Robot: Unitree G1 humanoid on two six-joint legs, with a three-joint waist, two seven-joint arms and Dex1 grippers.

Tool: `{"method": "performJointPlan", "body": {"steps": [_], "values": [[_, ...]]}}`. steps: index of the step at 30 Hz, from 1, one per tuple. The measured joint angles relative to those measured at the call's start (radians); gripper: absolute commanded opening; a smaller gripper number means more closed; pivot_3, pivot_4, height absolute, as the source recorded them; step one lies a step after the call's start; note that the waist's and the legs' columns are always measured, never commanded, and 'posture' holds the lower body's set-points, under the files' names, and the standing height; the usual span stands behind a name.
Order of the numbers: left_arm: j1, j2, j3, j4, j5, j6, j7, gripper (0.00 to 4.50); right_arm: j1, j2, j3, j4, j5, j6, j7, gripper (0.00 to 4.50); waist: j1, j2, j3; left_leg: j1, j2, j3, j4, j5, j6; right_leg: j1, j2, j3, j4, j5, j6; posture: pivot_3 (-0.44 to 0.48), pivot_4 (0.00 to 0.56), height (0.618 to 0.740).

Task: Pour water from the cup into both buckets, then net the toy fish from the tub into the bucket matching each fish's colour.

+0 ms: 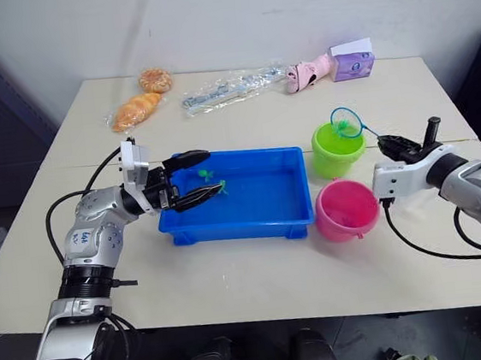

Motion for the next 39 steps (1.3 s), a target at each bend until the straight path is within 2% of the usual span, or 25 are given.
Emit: {"method": "performJointPlan", "body": {"steps": [4, 11, 13, 16, 20, 23, 26, 31, 36, 39], "values": [[0.001, 0.000, 0.000, 0.000, 0.000, 0.001, 0.000, 4.36, -0.001, -0.003, -0.002, 0.000, 0.013, -0.003, 0.042, 0.00, 0.000, 0.000, 0.000, 0.000, 0.000, 0.000, 0.000, 0.000, 0.000, 0.000, 0.000, 0.000, 0.000, 0.000, 0.000, 0.000, 0.150, 0.740], [0.001, 0.000, -0.001, 0.000, 0.000, 0.001, 0.003, 4.36, -0.025, -0.002, -0.017, -0.003, 0.022, -0.004, 0.027, 0.00, 0.000, 0.000, 0.000, 0.000, 0.000, 0.000, 0.000, 0.000, 0.000, 0.000, 0.000, 0.000, 0.000, 0.000, 0.000, 0.000, 0.150, 0.740], [0.009, 0.006, 0.002, -0.001, 0.000, 0.000, 0.005, 4.36, -0.021, 0.052, -0.055, -0.033, 0.115, 0.048, 0.058, 0.00, -0.001, 0.000, 0.000, 0.000, 0.001, -0.001, 0.000, 0.000, 0.000, 0.001, 0.001, -0.001, 0.000, 0.000, 0.000, 0.000, 0.150, 0.740], [0.021, 0.017, 0.006, -0.002, 0.000, -0.001, 0.013, 4.36, -0.027, 0.175, -0.103, -0.145, 0.341, 0.220, 0.156, 0.00, -0.004, 0.000, 0.000, 0.001, 0.002, -0.001, 0.001, 0.000, 0.000, 0.001, 0.002, 0.000, 0.000, 0.000, 0.000, 0.000, 0.150, 0.740], [0.079, 0.082, 0.054, 0.002, 0.000, -0.023, 0.014, 4.36, -0.064, 0.319, -0.105, -0.407, 0.748, 0.654, 0.299, 0.00, -0.007, 0.000, 0.000, 0.001, 0.004, -0.002, 0.000, 0.000, -0.001, 0.001, 0.004, 0.000, 0.001, 0.000, 0.000, 0.000, 0.150, 0.740], [0.125, 0.151, 0.109, 0.008, -0.002, -0.030, 0.016, 4.36, -0.081, 0.325, -0.029, -0.572, 0.920, 0.935, 0.375, 0.00, -0.002, 0.000, 0.000, 0.000, 0.004, -0.002, 0.000, -0.001, 0.001, 0.001, 0.002, 0.000, 0.000, 0.000, -0.001, 0.000, 0.150, 0.740], [0.153, 0.210, 0.162, 0.009, -0.004, -0.028, 0.022, 4.36, -0.093, 0.336, 0.072, -0.650, 0.974, 1.112, 0.403, 0.00, 0.003, 0.000, 0.000, 0.000, 0.000, -0.003, 0.001, -0.003, 0.004, 0.001, -0.003, -0.001, 0.000, 0.000, -0.001, 0.000, 0.150, 0.740], [0.189, 0.232, 0.185, 0.002, -0.005, -0.018, 0.031, 4.36, -0.160, 0.348, 0.191, -0.630, 0.950, 1.310, 0.380, 0.00, -0.001, 0.000, 0.000, 0.000, -0.005, -0.002, 0.001, -0.005, 0.007, 0.001, -0.009, -0.002, 0.000, 0.000, 0.000, 0.000, 0.150, 0.740], [0.220, 0.238, 0.191, -0.029, -0.007, -0.004, 0.036, 4.36, -0.246, 0.363, 0.290, -0.547, 0.875, 1.373, 0.367, 0.00, -0.003, 0.000, 0.000, -0.001, -0.005, -0.002, 0.000, -0.005, 0.007, 0.000, -0.008, -0.003, 0.000, 0.000, 0.000, 0.000, 0.150, 0.740], [0.236, 0.241, 0.193, -0.054, -0.008, 0.001, 0.042, 4.36, -0.320, 0.416, 0.334, -0.447, 0.819, 1.359, 0.366, 0.00, -0.009, 0.000, 0.000, 0.000, -0.004, -0.001, 0.000, -0.004, 0.006, -0.001, -0.008, -0.003, 0.001, 0.000, 0.000, 0.000, 0.150, 0.740]]}}
